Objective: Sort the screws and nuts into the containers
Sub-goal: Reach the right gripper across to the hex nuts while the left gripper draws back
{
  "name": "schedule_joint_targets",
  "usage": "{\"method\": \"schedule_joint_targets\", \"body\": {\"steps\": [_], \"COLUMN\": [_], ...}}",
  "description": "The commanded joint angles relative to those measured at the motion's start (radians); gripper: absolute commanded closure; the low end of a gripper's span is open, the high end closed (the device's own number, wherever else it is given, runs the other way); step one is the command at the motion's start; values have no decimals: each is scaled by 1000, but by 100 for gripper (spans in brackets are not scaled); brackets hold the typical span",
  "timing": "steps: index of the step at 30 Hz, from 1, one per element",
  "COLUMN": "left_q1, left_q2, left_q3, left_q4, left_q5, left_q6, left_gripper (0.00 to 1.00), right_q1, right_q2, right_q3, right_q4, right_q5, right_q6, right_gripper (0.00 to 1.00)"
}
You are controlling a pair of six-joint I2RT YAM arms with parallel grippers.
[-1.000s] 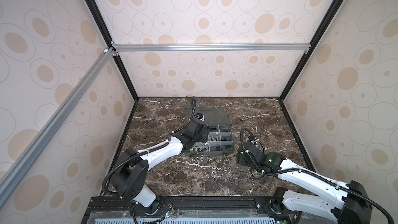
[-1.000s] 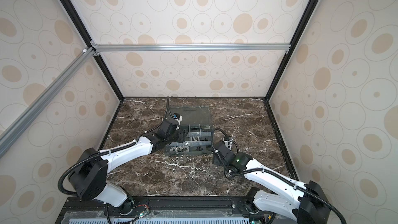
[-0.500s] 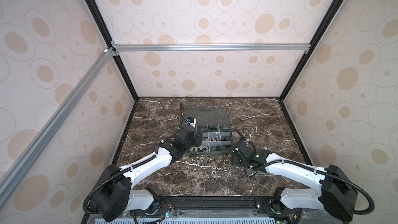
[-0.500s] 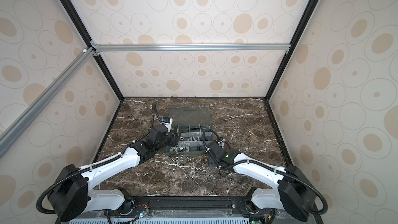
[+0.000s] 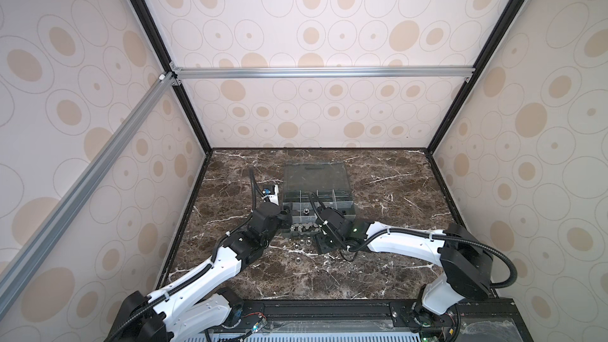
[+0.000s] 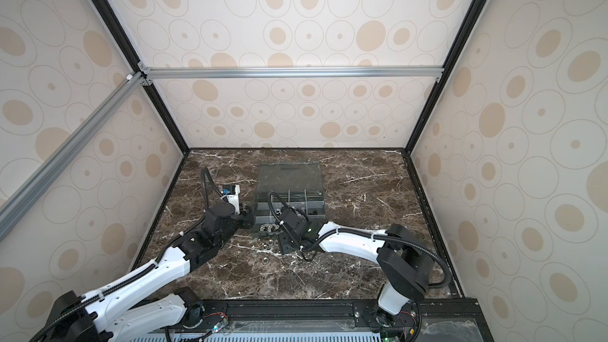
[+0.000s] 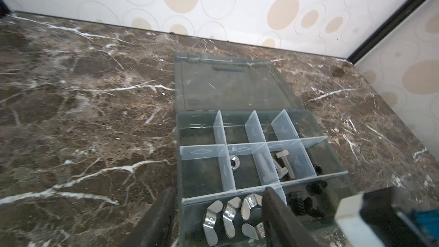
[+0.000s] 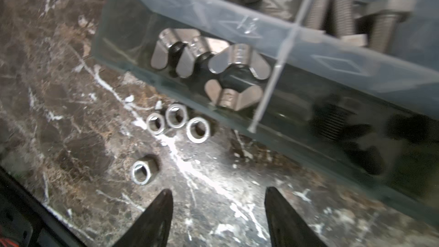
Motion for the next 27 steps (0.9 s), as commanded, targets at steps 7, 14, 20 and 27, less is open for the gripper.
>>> {"method": "schedule_joint_targets", "body": {"steps": [7,14,20,27], "left_q1": [23,25,25,25], "left_q2": [-251,-328,-360,-400], "left_q3": [-111,-173,-201,-242], "left_q4": [-59,-92,-107,-106], "left_q5": [-126,-149,-157,-163], "left_q6": [-29,-71,-98,-121], "left_gripper": [36,34,34,33], "right_q1": [82,119,139,160], "right_q2": [176,266,303,353], "right_q3": [177,257,297,372], "right_q4": [-92,-174,-244,-294], "right_q5": [-21,2,25,26], "right_q6": [-83,-111,-118,-140], "right_gripper": [36,39,42,44]}}
